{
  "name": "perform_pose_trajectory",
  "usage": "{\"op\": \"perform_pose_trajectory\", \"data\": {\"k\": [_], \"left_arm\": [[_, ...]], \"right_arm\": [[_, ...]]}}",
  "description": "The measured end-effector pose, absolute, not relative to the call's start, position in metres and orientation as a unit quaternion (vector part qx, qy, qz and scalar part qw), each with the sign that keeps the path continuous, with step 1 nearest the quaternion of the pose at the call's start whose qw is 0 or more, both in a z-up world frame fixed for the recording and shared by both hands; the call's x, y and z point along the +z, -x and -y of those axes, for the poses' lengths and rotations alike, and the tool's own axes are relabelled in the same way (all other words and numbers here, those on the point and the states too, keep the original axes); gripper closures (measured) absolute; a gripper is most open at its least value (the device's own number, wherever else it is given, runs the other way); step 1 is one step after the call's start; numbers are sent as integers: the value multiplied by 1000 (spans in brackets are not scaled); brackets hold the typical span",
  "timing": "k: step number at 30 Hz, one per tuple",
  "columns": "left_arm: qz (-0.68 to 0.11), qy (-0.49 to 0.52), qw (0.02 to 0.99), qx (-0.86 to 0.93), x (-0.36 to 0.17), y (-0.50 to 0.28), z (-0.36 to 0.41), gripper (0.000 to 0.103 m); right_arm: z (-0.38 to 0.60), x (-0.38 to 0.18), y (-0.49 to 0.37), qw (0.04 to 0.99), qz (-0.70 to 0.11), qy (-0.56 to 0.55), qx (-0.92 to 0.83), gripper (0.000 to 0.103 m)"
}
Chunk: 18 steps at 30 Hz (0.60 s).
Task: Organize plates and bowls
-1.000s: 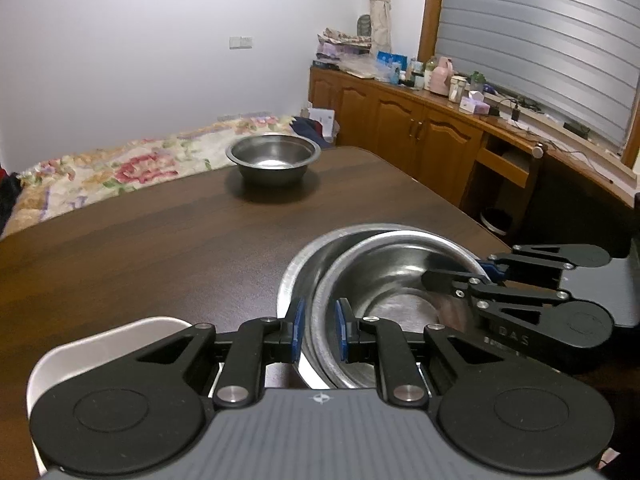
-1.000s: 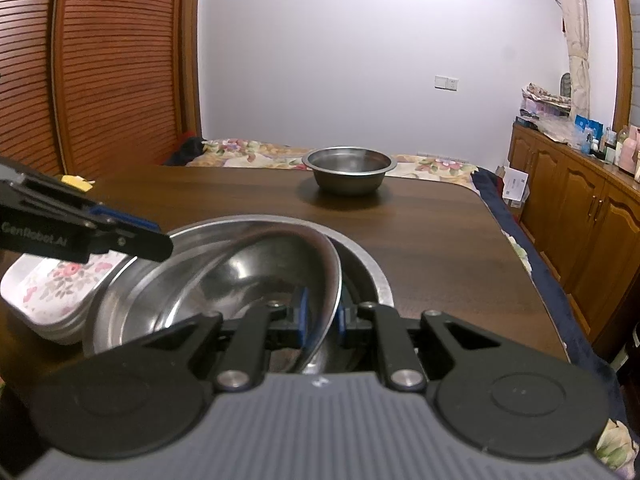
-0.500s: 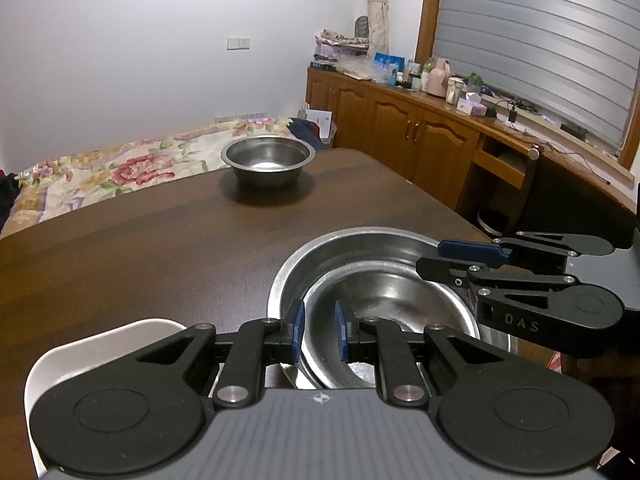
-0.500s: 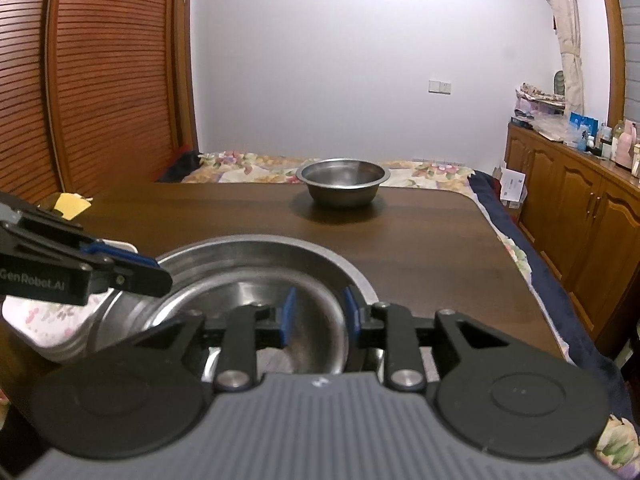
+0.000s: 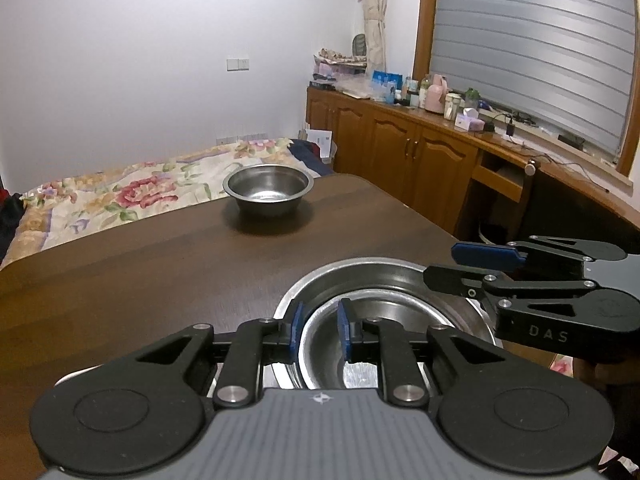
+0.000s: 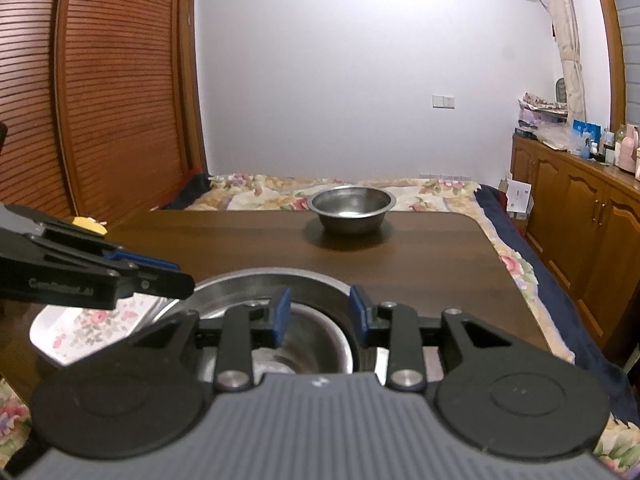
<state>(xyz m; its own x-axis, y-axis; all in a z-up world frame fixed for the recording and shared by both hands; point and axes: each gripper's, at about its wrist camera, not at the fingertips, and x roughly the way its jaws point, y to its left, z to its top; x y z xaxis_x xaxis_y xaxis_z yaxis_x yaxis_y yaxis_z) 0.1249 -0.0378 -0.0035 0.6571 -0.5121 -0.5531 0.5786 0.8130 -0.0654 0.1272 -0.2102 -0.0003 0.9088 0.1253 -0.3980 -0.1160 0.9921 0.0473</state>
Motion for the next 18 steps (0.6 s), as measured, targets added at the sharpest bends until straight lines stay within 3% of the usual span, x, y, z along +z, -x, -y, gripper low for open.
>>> {"op": "perform_pose_trajectory", "data": {"k": [4, 6, 8, 12, 17, 18], "left_arm": [[-281, -55, 910, -299, -1, -125, 36, 75], [-278, -55, 911, -299, 0, -124, 36, 67], [-273, -57, 913, -297, 2, -124, 36, 51], [-266, -60, 918, -289, 3, -123, 35, 39], [-262, -49, 922, -282, 5, -128, 31, 23], [-260, -49, 923, -279, 5, -128, 31, 21]], "right_arm": [[211, 4, -126, 978, -197, -14, 63, 60], [211, 6, -125, 979, -194, -13, 62, 59], [211, 8, -124, 980, -191, -11, 61, 50], [210, 11, -123, 982, -184, -7, 51, 40], [212, 13, -123, 984, -171, -4, 47, 4], [213, 13, -123, 985, -168, -5, 48, 2]]}}
